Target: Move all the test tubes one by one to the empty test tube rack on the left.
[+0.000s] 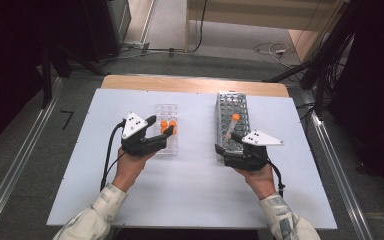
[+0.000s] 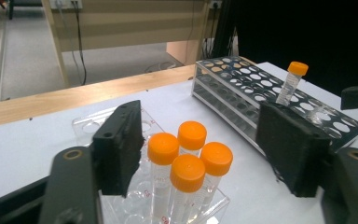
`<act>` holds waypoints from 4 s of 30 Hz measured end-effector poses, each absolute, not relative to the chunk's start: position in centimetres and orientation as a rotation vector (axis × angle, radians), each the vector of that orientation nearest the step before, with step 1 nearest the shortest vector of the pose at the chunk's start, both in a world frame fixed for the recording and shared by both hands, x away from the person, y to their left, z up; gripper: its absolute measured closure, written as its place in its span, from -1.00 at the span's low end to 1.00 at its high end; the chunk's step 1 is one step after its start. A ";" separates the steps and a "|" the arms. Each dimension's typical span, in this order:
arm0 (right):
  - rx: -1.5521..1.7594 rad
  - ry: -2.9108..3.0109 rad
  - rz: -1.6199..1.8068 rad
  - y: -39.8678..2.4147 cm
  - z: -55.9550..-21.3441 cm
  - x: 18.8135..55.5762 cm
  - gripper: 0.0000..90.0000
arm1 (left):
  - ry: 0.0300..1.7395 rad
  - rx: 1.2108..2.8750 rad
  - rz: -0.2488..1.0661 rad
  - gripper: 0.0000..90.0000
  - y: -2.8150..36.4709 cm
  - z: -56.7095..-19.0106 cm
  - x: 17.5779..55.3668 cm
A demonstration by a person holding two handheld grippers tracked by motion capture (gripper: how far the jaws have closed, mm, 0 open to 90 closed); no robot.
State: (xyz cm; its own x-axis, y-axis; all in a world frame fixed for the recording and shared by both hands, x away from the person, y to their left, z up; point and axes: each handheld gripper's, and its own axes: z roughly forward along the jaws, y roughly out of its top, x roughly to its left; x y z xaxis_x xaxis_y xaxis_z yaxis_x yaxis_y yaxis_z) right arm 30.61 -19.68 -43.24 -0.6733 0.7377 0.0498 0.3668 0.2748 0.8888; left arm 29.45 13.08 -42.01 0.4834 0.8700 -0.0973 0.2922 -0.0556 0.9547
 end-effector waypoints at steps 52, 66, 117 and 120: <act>1.157 2.066 1.240 -22.0 -44.0 36.6 -0.24 | 1.051 1.630 0.654 -0.45 13.5 -42.7 29.0; 1.169 2.107 1.183 -21.5 -44.4 38.1 0.05 | 1.058 1.635 0.652 -0.45 13.5 -42.8 29.0; 1.078 2.030 1.267 -21.8 -40.7 36.6 0.61 | 1.064 1.642 0.637 -0.45 13.6 -43.0 29.1; 1.072 2.019 1.281 -22.0 -40.2 36.3 0.61 | 1.062 1.641 0.636 -0.45 13.6 -43.0 29.1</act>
